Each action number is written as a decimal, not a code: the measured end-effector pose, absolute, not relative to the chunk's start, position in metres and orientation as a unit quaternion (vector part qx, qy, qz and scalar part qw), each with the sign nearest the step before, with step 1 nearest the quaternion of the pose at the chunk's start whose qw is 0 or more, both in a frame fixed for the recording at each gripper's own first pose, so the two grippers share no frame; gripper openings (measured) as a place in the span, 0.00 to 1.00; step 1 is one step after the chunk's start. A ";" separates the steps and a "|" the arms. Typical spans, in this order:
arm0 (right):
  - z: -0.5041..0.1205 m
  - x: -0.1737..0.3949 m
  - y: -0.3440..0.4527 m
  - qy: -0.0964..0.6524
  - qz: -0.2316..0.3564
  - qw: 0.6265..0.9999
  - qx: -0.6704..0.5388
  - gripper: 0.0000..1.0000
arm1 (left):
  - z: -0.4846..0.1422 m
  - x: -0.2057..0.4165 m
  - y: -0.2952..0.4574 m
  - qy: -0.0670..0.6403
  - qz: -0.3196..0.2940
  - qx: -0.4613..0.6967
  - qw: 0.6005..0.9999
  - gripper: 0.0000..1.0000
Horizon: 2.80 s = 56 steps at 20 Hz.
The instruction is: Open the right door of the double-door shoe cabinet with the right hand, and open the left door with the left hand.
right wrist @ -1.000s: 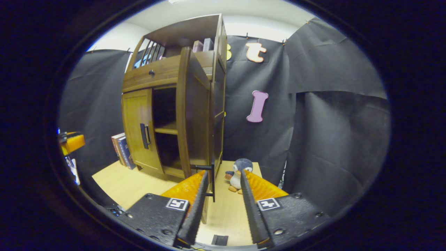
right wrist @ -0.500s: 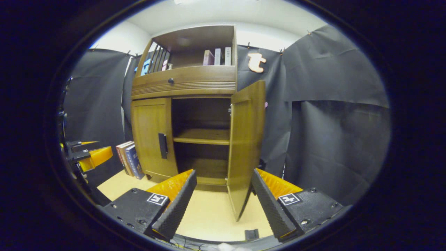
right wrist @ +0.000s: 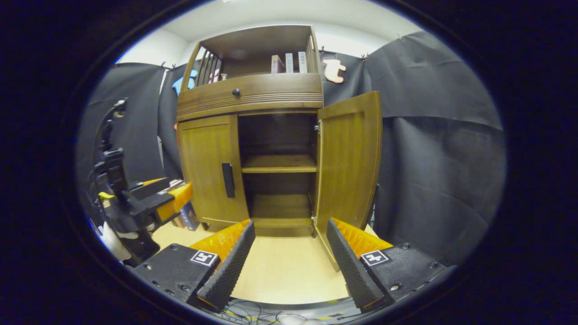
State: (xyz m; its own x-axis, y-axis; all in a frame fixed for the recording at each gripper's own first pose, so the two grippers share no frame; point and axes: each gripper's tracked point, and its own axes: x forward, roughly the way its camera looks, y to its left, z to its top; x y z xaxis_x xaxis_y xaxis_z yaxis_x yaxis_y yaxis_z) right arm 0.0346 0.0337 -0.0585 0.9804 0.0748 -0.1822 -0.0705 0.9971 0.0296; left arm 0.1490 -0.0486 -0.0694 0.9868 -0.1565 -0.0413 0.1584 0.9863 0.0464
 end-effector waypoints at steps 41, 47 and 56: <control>-0.068 -0.003 0.019 0.135 0.052 0.989 0.003 1.00 | -0.140 0.216 -0.024 0.070 -0.123 0.003 0.990 0.19; -0.073 -0.013 0.031 0.138 0.071 0.988 0.013 1.00 | -0.141 0.175 0.020 0.073 -0.095 0.002 0.993 0.19; -0.083 -0.030 0.069 0.143 0.120 0.982 0.015 1.00 | -0.142 0.136 0.115 0.076 -0.003 0.005 0.997 0.00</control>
